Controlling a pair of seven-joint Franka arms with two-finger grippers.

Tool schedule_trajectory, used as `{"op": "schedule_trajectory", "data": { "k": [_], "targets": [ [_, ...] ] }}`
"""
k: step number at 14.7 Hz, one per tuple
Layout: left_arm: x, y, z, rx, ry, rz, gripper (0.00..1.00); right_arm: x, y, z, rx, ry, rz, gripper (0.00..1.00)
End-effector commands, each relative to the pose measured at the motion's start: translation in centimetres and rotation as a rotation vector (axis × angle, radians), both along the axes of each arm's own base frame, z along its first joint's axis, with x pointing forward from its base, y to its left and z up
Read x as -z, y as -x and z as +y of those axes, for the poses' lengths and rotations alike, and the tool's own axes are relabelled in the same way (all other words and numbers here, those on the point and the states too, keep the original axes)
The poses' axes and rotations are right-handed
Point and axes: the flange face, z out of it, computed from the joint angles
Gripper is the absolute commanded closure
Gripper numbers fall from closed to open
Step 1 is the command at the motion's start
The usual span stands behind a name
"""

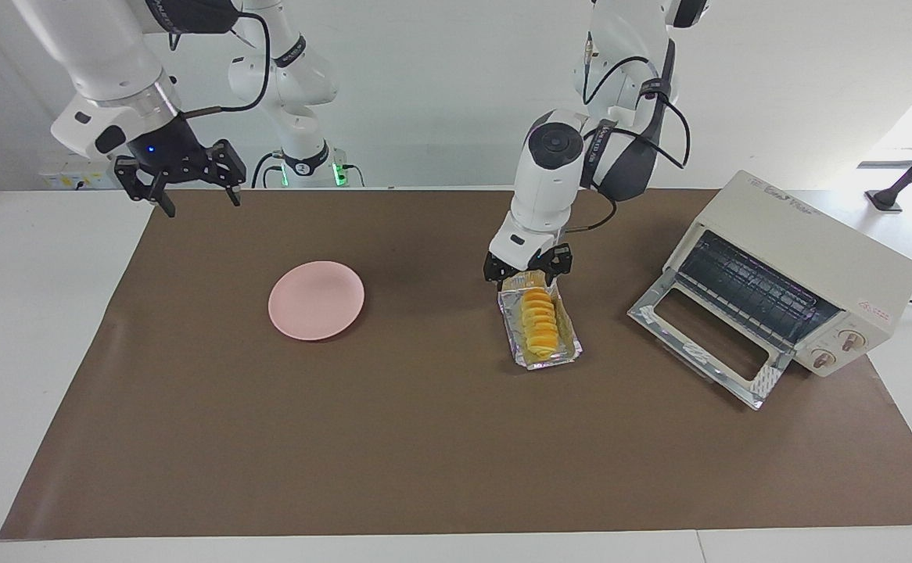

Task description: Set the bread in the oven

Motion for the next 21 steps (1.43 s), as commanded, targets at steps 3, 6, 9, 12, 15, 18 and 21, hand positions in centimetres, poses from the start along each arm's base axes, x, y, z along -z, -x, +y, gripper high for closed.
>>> {"op": "schedule_trajectory", "data": {
  "k": [3,6,9,12,15,18,21],
  "targets": [
    [4.5,-0.3,-2.4,-0.025,-0.022,-0.006,0.00,0.8,-0.1,0.0,0.021,-0.001,-0.032,0.00],
    [5.2,-0.2,-2.7,-0.015,-0.032,-0.009,0.00,0.8,-0.1,-0.1,0.030,0.000,-0.029,0.00],
    [6.9,-0.4,-2.8,-0.004,-0.043,-0.014,0.00,0.7,-0.1,-0.5,0.035,-0.002,-0.029,0.00],
    [7.8,-0.5,-2.9,0.000,-0.052,-0.012,0.10,0.7,0.0,-0.2,0.029,-0.002,-0.025,0.00],
    [8.1,-0.4,-2.9,0.014,-0.067,-0.019,0.33,0.7,0.0,-0.3,0.032,-0.002,-0.025,0.00],
    [8.1,-0.5,-3.0,0.017,-0.065,-0.028,0.56,0.7,0.1,-0.5,0.038,-0.002,-0.027,0.00],
    [8.9,-0.4,-2.8,0.016,-0.070,-0.020,0.77,0.7,0.1,-0.6,0.036,-0.002,-0.025,0.00]
  ]
}}
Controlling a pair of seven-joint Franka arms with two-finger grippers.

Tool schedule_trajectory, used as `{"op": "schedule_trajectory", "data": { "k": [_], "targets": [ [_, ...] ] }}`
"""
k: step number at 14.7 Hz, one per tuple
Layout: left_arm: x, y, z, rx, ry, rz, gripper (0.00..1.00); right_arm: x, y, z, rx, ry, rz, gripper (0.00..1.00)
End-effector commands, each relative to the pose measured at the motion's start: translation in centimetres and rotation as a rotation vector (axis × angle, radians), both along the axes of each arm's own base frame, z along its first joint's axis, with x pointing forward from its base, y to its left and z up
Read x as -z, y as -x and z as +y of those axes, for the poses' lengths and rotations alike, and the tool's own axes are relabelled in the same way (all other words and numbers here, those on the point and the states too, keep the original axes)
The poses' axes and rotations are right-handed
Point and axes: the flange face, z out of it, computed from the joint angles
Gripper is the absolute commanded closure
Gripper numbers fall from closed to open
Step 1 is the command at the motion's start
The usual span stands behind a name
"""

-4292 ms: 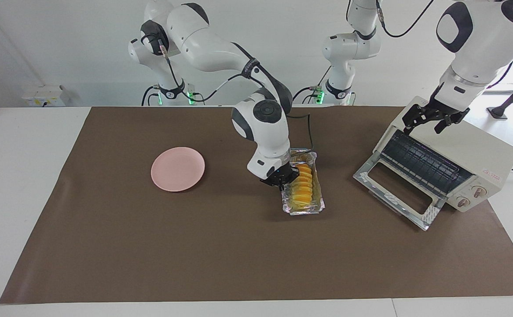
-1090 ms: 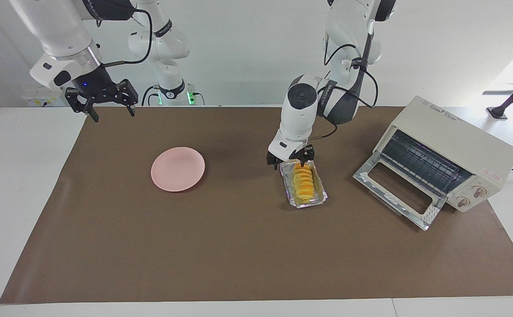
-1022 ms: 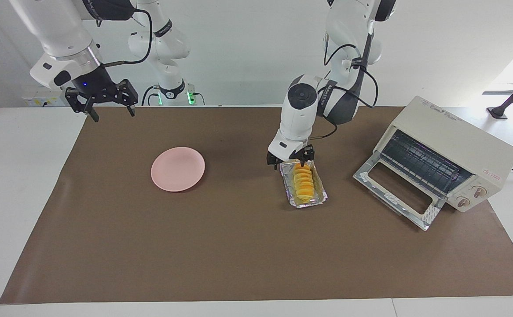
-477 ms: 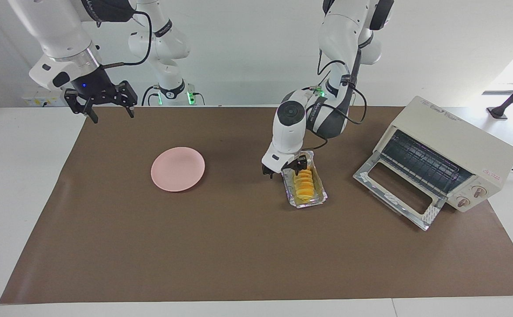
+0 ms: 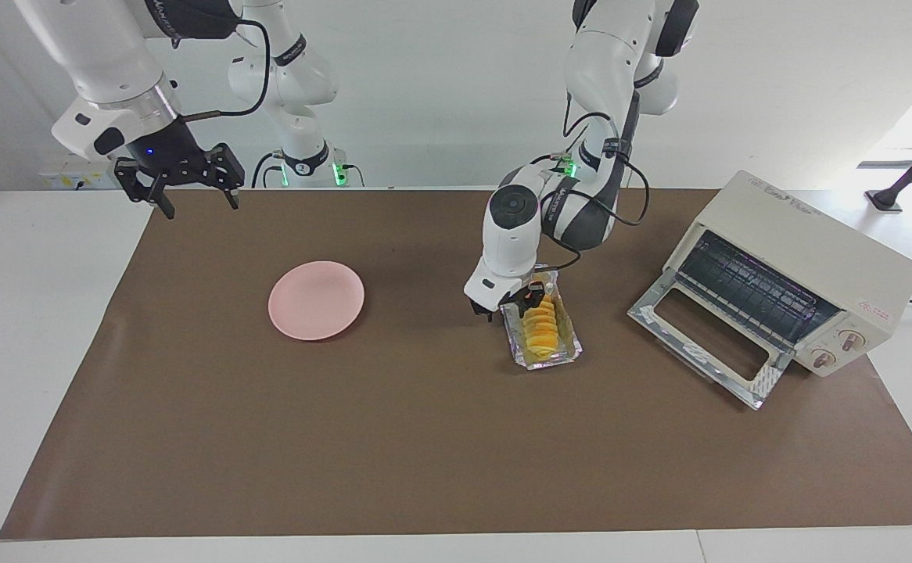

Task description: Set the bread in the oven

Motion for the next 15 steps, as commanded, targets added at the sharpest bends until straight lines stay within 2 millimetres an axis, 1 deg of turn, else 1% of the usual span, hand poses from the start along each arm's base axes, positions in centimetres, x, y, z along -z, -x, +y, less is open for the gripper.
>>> {"op": "schedule_trajectory", "data": {
  "k": [1,2,3,8,10,11,13,15],
  "targets": [
    [0.8,0.0,-0.2,-0.001,-0.018,-0.014,0.87,-0.1,0.6,-0.3,0.022,-0.002,-0.002,0.00],
    [0.9,0.0,-0.1,-0.001,-0.021,-0.010,0.97,-0.2,0.6,-0.3,0.022,-0.002,-0.004,0.00],
    [0.8,0.1,-0.1,-0.002,-0.022,-0.009,1.00,-0.2,0.7,-0.3,0.022,-0.002,-0.004,0.00],
    [0.7,-0.3,0.6,-0.018,-0.035,0.002,1.00,-0.2,0.7,-0.2,0.020,-0.002,-0.004,0.00],
    [-0.2,-0.6,1.1,-0.027,-0.064,0.034,1.00,-0.2,0.7,-0.3,0.022,-0.002,-0.004,0.00],
    [-1.5,-1.5,1.7,-0.038,-0.076,0.028,1.00,-0.2,0.7,-0.3,0.022,-0.002,-0.004,0.00],
    [-3.3,-3.1,2.4,-0.050,-0.102,0.013,1.00,-0.2,0.7,-0.2,0.020,-0.002,-0.004,0.00],
    [-4.7,-5.5,5.4,-0.110,-0.115,-0.014,1.00,-0.2,0.7,-0.2,0.020,-0.002,-0.004,0.00]
  ]
}}
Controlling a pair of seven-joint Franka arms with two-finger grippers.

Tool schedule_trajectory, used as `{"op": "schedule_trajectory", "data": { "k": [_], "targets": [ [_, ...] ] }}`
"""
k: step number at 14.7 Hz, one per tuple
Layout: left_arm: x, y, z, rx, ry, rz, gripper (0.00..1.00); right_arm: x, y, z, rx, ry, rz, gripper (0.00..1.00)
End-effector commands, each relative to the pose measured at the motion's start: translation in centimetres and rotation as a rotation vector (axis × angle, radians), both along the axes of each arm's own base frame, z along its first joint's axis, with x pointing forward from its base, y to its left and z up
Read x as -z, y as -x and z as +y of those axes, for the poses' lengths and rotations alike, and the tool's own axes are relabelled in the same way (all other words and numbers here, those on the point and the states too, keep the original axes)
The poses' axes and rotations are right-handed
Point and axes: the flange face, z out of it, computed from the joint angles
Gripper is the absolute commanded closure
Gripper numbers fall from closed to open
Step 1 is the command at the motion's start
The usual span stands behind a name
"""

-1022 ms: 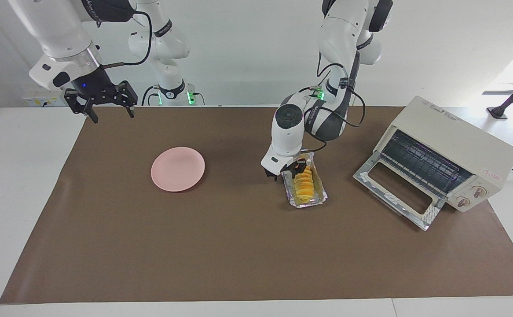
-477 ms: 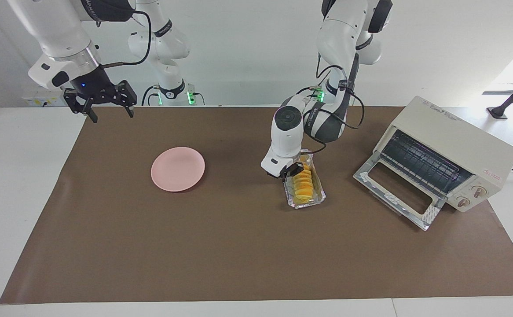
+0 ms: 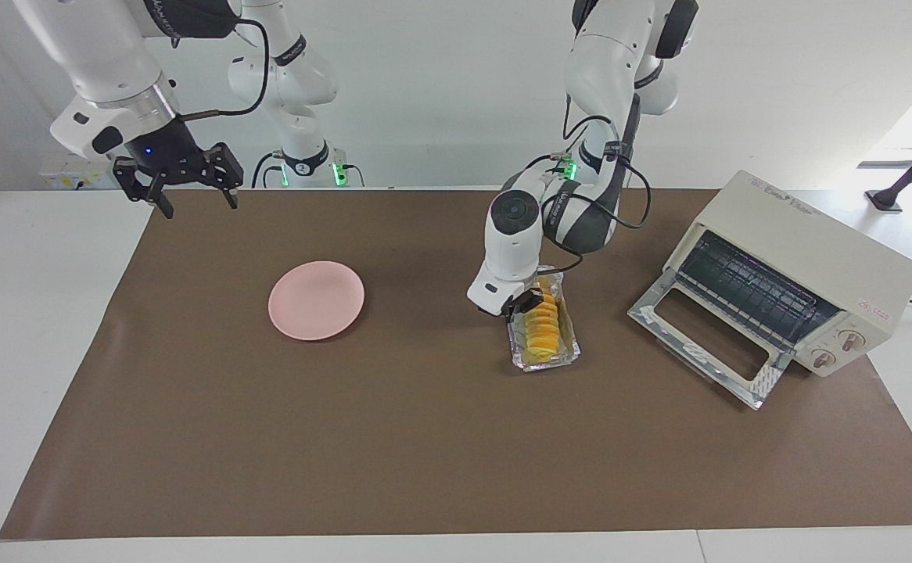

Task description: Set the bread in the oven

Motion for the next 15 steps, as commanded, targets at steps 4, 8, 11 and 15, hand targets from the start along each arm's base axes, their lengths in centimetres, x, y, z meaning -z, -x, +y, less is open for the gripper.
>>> {"op": "schedule_trajectory", "data": {
  "k": [4,8,11,15],
  "targets": [
    [-4.8,-6.5,9.7,-0.200,-0.080,-0.057,1.00,-0.2,0.6,-0.2,0.020,-0.002,-0.003,0.00],
    [-5.9,-9.5,20.1,-0.391,-0.078,-0.059,1.00,-0.2,0.6,-0.2,0.020,-0.002,-0.004,0.00],
    [-5.9,-10.5,24.4,-0.490,-0.078,-0.071,1.00,-0.2,0.6,-0.2,0.020,-0.002,-0.003,0.00],
    [-6.0,-11.1,28.1,-0.533,-0.080,-0.078,1.00,-0.2,0.6,-0.2,0.020,-0.002,-0.003,0.00]
  ]
}}
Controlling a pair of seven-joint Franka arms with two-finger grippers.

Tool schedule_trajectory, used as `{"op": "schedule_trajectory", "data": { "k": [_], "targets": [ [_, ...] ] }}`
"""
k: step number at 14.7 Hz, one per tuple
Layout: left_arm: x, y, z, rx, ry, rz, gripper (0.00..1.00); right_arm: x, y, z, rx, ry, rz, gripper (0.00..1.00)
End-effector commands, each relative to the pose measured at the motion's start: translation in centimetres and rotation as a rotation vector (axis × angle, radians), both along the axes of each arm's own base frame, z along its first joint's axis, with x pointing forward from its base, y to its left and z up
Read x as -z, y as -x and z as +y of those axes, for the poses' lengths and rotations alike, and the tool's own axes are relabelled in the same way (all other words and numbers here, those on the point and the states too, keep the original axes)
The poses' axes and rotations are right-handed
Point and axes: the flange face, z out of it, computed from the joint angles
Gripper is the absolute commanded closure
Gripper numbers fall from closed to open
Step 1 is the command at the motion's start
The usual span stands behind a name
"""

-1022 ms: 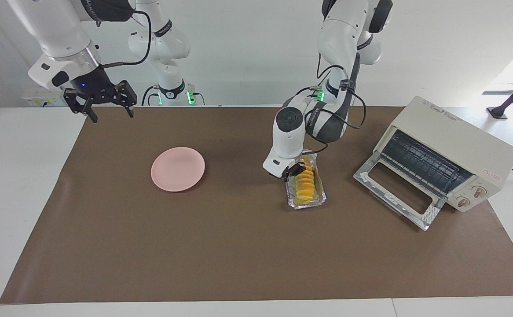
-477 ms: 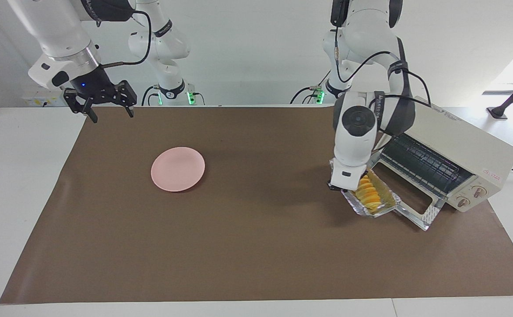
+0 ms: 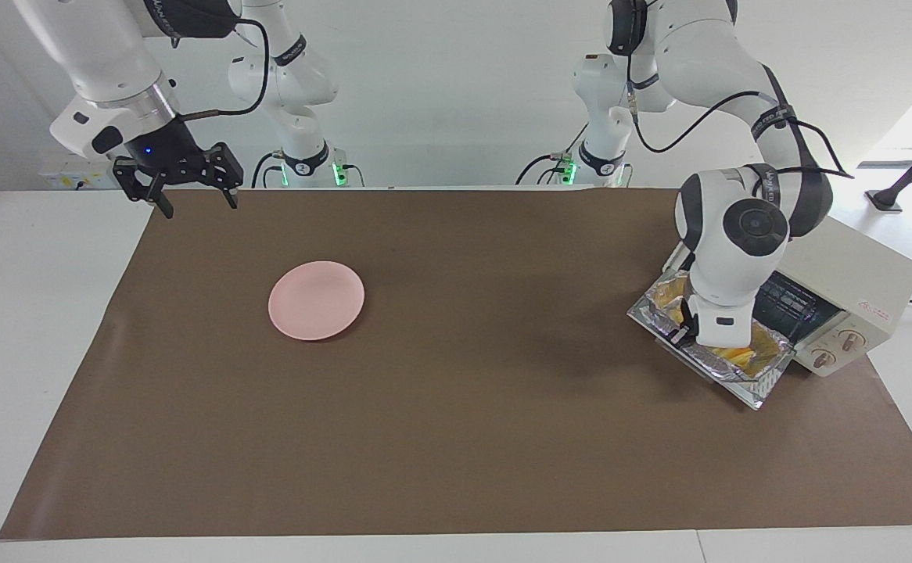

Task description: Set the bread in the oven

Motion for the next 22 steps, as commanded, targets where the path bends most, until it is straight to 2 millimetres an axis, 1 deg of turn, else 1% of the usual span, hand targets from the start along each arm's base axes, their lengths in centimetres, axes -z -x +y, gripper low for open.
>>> {"op": "schedule_trajectory", "data": {
  "k": [1,5,7,10,12,13,16,18,22],
  "targets": [
    [-0.2,-0.6,1.5,-0.038,0.001,-0.010,1.00,-0.1,0.6,-0.2,0.020,-0.002,-0.003,0.00],
    [-0.2,-0.7,4.1,-0.050,0.006,-0.001,1.00,-0.1,0.6,-0.2,0.020,-0.002,-0.003,0.00],
    [-0.1,-0.6,5.2,-0.016,0.010,0.015,1.00,-0.1,0.6,-0.3,0.022,-0.002,-0.003,0.00],
    [0.7,-0.1,6.9,0.026,0.017,0.049,1.00,-0.1,0.6,-0.2,0.020,-0.002,-0.003,0.00],
    [0.7,0.1,7.4,0.047,0.022,0.059,1.00,-0.1,0.6,-0.2,0.020,-0.002,-0.003,0.00],
    [0.7,0.2,8.0,0.045,0.023,0.064,1.00,-0.1,0.6,-0.2,0.020,-0.002,-0.003,0.00],
    [1.0,0.7,8.4,0.023,0.025,0.078,1.00,-0.1,0.6,-0.2,0.020,-0.002,-0.003,0.00],
    [0.8,1.3,8.4,-0.023,0.027,0.073,1.00,-0.1,0.6,-0.2,0.020,-0.002,-0.003,0.00],
    [1.1,2.2,7.1,-0.074,0.026,0.078,1.00,-0.1,0.6,-0.2,0.020,-0.002,-0.003,0.00]
  ]
}}
